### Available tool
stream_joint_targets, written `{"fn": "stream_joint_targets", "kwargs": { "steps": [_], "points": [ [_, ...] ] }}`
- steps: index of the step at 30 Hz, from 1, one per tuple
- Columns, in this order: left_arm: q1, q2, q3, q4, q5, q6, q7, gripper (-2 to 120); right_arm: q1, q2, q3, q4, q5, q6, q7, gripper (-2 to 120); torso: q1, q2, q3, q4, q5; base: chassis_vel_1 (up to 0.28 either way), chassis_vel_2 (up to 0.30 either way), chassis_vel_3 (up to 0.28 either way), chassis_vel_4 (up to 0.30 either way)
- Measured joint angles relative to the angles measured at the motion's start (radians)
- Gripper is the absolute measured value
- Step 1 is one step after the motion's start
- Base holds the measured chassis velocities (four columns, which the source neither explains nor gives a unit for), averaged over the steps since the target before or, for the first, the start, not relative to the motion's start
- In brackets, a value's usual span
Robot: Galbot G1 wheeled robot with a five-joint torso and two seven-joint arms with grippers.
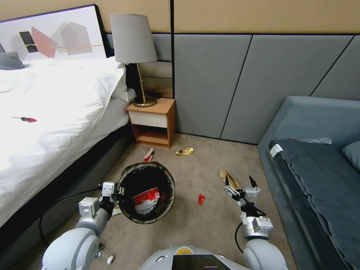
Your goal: Pick up the trash bin, then pick up the garbage from the floor and place it into the trash bin.
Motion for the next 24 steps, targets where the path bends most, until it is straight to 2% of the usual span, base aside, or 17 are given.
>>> {"fn": "stream_joint_targets", "kwargs": {
  "steps": [4,7,12,15,16,18,20,24],
  "points": [
    [-0.005,0.009,-0.006,0.002,-0.013,0.003,-0.003,1,0.012,-0.018,-0.005,-0.002,0.020,-0.022,-0.013,100,0.000,0.000,0.000,0.0000,0.0000,-0.061,0.057,0.076,-0.057],
    [-0.006,0.022,-0.017,0.008,-0.029,0.008,-0.005,1,0.071,-0.058,0.013,-0.021,0.105,-0.156,-0.102,100,0.000,0.000,0.000,0.0001,0.0000,0.000,0.000,0.000,0.000],
    [-0.008,0.031,-0.017,0.003,-0.037,0.016,-0.008,1,0.135,-0.129,0.015,-0.089,0.161,-0.216,-0.167,100,0.000,0.000,0.000,0.0000,0.0001,0.000,0.000,0.000,0.000],
    [-0.003,0.035,-0.012,-0.018,-0.043,0.026,-0.015,1,0.215,-0.263,-0.029,-0.189,0.228,-0.242,-0.205,100,0.000,0.000,0.000,0.0001,0.0002,0.000,0.000,0.000,0.000],
    [-0.003,0.035,-0.012,-0.018,-0.043,0.026,-0.015,1,0.215,-0.263,-0.029,-0.189,0.228,-0.242,-0.205,100,0.000,0.000,0.000,0.0001,0.0002,0.000,0.000,0.000,0.000],
    [0.001,0.038,-0.011,-0.035,-0.049,0.034,-0.017,1,0.266,-0.340,-0.073,-0.255,0.278,-0.250,-0.235,100,0.000,0.000,0.000,0.0002,0.0004,0.000,0.000,0.000,0.000],
    [0.001,0.041,-0.011,-0.039,-0.051,0.036,-0.018,1,0.283,-0.361,-0.088,-0.278,0.301,-0.254,-0.249,100,0.000,0.000,0.000,0.0001,0.0004,0.000,0.000,0.000,0.000],
    [-0.007,0.058,-0.006,-0.044,-0.059,0.047,-0.021,1,0.367,-0.439,-0.154,-0.403,0.396,-0.275,-0.343,100,0.000,0.000,0.000,-0.0002,0.0002,0.000,0.000,0.000,0.000]
  ]
}}
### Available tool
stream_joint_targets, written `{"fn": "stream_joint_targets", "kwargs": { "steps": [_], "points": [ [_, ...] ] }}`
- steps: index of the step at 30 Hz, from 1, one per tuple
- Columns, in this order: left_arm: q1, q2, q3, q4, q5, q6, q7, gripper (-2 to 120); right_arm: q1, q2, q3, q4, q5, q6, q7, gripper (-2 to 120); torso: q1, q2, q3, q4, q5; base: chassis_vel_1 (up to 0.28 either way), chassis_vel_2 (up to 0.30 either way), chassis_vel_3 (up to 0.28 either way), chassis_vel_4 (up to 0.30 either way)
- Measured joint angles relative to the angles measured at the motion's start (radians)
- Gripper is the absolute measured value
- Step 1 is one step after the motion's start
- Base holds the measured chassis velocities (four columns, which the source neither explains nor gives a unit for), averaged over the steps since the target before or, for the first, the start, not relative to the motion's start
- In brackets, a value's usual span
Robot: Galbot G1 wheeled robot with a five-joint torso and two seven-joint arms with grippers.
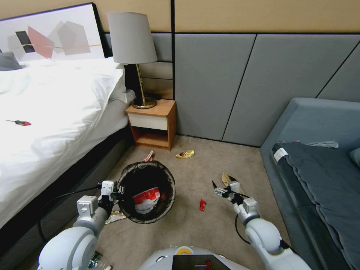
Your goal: Pick up the trash bin, then pick up the garbage from the floor and place it into the trash bin.
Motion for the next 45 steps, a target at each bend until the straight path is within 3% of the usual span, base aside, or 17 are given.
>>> {"fn": "stream_joint_targets", "kwargs": {
  "steps": [8,16,27,45],
  "points": [
    [-0.007,0.006,0.016,-0.001,0.001,0.008,0.000,1,0.086,-0.064,-0.090,-0.132,0.033,0.006,-0.123,100,0.000,0.000,0.000,0.0001,-0.0002,0.000,0.000,0.000,0.000],
    [-0.015,0.006,0.029,-0.002,0.010,0.010,0.005,1,0.188,-0.066,-0.189,-0.284,-0.015,0.032,-0.238,100,0.000,0.000,0.000,0.0003,-0.0001,0.000,0.000,0.000,0.000],
    [-0.028,0.007,0.023,0.006,0.012,0.010,0.010,1,0.328,0.021,-0.305,-0.466,-0.081,0.036,-0.193,100,0.000,0.000,0.000,0.0002,-0.0004,0.000,0.000,0.000,0.000],
    [-0.046,0.027,0.017,0.029,0.006,0.007,0.022,1,0.379,0.142,-0.358,-0.609,-0.191,0.053,-0.147,100,0.000,0.000,0.000,0.0002,-0.0004,0.000,0.000,0.000,0.000]
  ]
}}
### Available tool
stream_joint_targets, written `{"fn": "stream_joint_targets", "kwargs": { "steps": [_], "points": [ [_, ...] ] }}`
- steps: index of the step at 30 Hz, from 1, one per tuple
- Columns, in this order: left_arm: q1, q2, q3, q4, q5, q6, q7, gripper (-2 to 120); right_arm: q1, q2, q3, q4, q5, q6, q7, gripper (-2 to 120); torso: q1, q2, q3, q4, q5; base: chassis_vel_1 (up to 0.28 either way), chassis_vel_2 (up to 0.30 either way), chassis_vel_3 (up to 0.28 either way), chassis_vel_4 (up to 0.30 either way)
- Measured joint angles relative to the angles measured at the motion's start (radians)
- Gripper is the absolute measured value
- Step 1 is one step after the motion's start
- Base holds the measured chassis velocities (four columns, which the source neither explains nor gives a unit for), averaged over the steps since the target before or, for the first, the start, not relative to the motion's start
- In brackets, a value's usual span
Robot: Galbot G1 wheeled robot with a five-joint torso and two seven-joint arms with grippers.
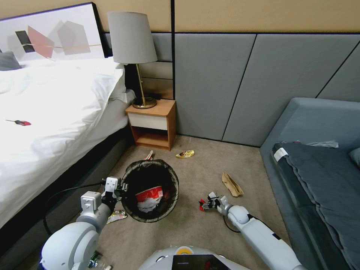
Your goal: Pick up the trash bin, then pick up the garbage from the floor and place it into the trash bin.
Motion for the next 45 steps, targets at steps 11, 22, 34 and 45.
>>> {"fn": "stream_joint_targets", "kwargs": {
  "steps": [11,22,34,45],
  "points": [
    [0.001,0.001,0.000,0.001,-0.001,-0.002,0.002,1,-0.004,0.026,-0.006,-0.032,-0.023,0.013,0.002,100,0.000,0.000,0.000,0.0000,0.0000,0.000,0.000,0.000,0.000],
    [0.005,-0.001,0.000,0.000,0.002,-0.003,0.002,1,-0.019,0.051,0.010,-0.063,-0.046,0.037,-0.001,100,0.000,0.000,0.000,0.0000,0.0003,0.000,0.000,0.000,0.000],
    [0.008,-0.001,0.001,0.001,0.005,-0.004,0.002,1,-0.024,0.065,0.024,-0.085,-0.052,0.050,-0.002,100,0.000,0.000,0.000,0.0000,0.0002,0.000,0.000,0.000,0.000],
    [0.007,-0.001,0.000,0.003,0.005,-0.004,0.002,1,-0.023,0.071,0.024,-0.096,-0.055,0.061,0.001,89,0.000,0.000,0.000,0.0000,0.0004,0.000,0.000,0.000,0.000]
  ]
}}
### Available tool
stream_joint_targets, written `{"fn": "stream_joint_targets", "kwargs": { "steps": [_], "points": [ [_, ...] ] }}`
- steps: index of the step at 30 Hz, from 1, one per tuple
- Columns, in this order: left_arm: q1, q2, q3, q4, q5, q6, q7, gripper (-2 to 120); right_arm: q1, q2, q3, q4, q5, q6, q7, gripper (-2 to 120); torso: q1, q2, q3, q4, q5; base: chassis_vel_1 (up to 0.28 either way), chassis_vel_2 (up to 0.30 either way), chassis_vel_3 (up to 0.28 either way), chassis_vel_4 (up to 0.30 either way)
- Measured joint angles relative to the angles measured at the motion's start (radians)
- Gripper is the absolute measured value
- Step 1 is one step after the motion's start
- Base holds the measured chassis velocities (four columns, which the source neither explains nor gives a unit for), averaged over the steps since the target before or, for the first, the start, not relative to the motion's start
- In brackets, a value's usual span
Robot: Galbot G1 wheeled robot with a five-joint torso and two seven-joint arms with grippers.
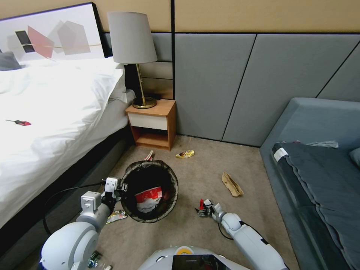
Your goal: Pick up the trash bin, then pick up the garbage from the floor and place it into the trash bin.
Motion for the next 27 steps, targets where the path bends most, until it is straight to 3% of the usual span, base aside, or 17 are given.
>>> {"fn": "stream_joint_targets", "kwargs": {
  "steps": [9,10,27],
  "points": [
    [-0.004,0.005,0.000,0.007,-0.001,0.000,0.002,1,-0.011,0.002,0.000,0.012,0.000,0.003,0.010,63,0.000,0.000,0.000,0.0001,0.0000,0.000,0.000,0.000,0.000],
    [-0.006,0.009,-0.002,0.009,-0.003,0.000,0.003,1,-0.015,0.003,0.000,0.014,0.000,0.003,0.009,52,0.000,0.000,0.000,0.0001,0.0001,0.000,0.000,0.000,0.000],
    [-0.013,0.016,-0.002,0.017,-0.010,0.000,0.004,1,-0.017,0.019,0.019,0.006,-0.010,0.000,0.014,3,0.000,0.000,0.000,-0.0002,-0.0003,0.000,0.000,0.000,0.000]
  ]
}}
